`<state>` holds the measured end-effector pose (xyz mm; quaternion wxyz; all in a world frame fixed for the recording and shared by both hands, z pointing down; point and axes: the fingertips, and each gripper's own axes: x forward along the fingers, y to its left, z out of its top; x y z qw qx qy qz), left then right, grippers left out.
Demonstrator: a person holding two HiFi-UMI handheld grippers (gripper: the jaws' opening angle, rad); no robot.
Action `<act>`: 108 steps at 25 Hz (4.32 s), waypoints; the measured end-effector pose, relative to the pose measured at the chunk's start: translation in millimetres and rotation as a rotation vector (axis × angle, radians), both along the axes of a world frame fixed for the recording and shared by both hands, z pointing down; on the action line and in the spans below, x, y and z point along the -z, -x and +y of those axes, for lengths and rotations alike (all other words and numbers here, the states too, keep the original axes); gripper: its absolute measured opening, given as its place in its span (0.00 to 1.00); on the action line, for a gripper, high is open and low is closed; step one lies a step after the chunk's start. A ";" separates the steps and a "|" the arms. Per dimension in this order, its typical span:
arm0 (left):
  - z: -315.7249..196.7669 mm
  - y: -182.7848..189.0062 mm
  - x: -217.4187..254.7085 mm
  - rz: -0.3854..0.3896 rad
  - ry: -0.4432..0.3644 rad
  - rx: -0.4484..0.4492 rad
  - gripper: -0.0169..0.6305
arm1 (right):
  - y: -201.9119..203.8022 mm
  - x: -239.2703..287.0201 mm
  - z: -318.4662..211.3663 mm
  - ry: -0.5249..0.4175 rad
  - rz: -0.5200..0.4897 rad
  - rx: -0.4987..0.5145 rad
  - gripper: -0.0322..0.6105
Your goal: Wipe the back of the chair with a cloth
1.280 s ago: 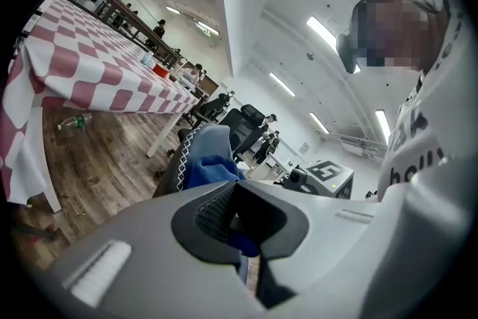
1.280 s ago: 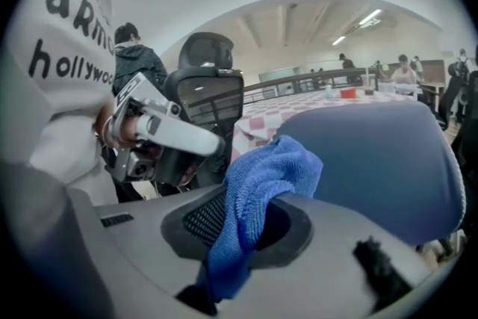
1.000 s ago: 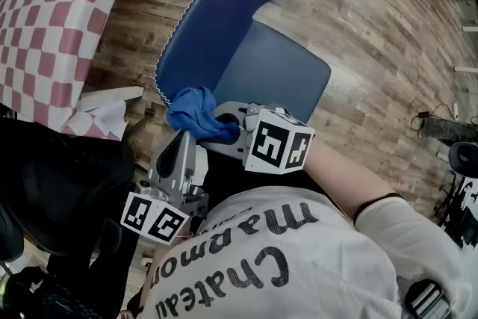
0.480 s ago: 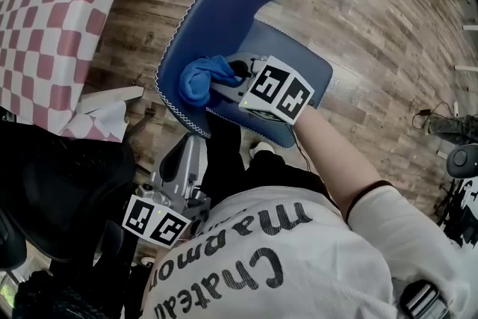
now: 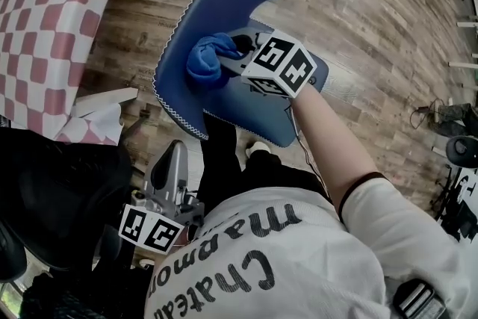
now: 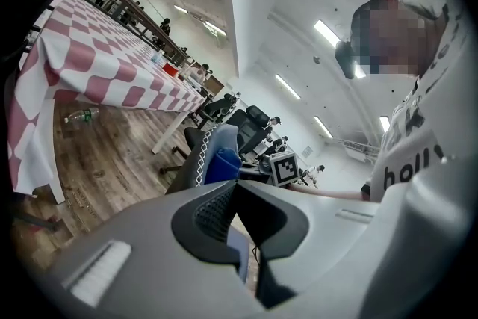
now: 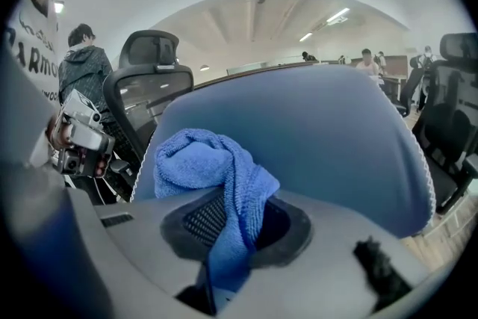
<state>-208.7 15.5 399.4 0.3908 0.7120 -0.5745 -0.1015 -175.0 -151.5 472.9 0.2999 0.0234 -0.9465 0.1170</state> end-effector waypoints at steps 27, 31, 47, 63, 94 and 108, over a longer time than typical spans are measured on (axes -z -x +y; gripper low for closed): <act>-1.4 5.1 -1.1 0.001 0.006 0.018 0.03 | -132.1 -7.5 -187.2 -0.043 0.023 -0.871 0.18; -6.4 -3.1 3.9 -0.030 -0.007 -0.012 0.03 | -125.8 3.3 -169.6 -0.084 0.016 -0.819 0.18; -8.7 1.2 5.2 -0.048 0.001 0.048 0.03 | -15.4 5.3 80.0 0.083 -0.063 -0.098 0.18; 1.6 -11.7 -7.7 -0.013 0.028 -0.016 0.03 | -6.0 -9.4 122.5 0.162 -0.011 0.194 0.18; -20.8 17.1 -23.9 0.006 0.076 -0.019 0.03 | -111.6 -44.6 -155.9 0.059 0.142 -0.767 0.17; -18.2 7.1 -19.1 -0.001 0.063 -0.030 0.03 | -153.6 -19.4 -163.8 -0.045 0.138 -0.944 0.17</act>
